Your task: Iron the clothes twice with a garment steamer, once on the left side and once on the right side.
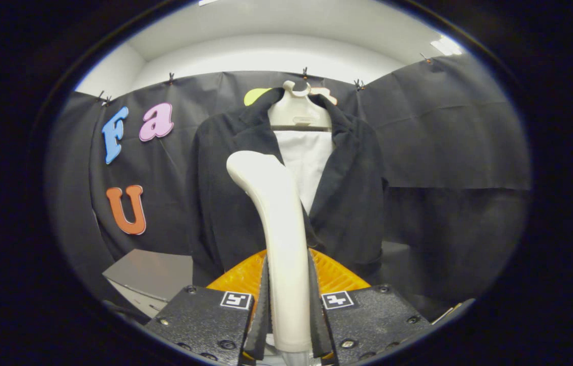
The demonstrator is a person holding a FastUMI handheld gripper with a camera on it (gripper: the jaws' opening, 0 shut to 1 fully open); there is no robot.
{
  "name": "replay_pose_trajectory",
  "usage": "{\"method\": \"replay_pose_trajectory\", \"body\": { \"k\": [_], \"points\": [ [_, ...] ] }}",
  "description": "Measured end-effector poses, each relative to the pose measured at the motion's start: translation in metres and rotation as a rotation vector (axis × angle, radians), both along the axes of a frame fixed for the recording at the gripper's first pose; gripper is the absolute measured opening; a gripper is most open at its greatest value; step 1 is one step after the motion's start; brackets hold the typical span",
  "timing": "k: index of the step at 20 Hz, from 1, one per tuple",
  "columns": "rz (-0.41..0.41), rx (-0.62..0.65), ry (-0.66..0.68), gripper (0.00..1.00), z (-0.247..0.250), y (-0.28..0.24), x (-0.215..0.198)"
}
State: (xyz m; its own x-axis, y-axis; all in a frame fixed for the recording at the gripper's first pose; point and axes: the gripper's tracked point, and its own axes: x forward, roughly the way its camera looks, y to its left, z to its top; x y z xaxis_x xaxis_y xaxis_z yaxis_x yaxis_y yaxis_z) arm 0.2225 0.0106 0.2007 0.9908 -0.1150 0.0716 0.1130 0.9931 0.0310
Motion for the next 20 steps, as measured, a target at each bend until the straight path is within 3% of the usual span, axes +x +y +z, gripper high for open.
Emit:
{"method": "replay_pose_trajectory", "body": {
  "k": [5,20],
  "points": [
    [-0.021,-0.026,0.035,0.37,-0.02,-0.002,0.019],
    [-0.018,-0.059,0.135,0.37,-0.096,-0.008,0.009]
  ]
}}
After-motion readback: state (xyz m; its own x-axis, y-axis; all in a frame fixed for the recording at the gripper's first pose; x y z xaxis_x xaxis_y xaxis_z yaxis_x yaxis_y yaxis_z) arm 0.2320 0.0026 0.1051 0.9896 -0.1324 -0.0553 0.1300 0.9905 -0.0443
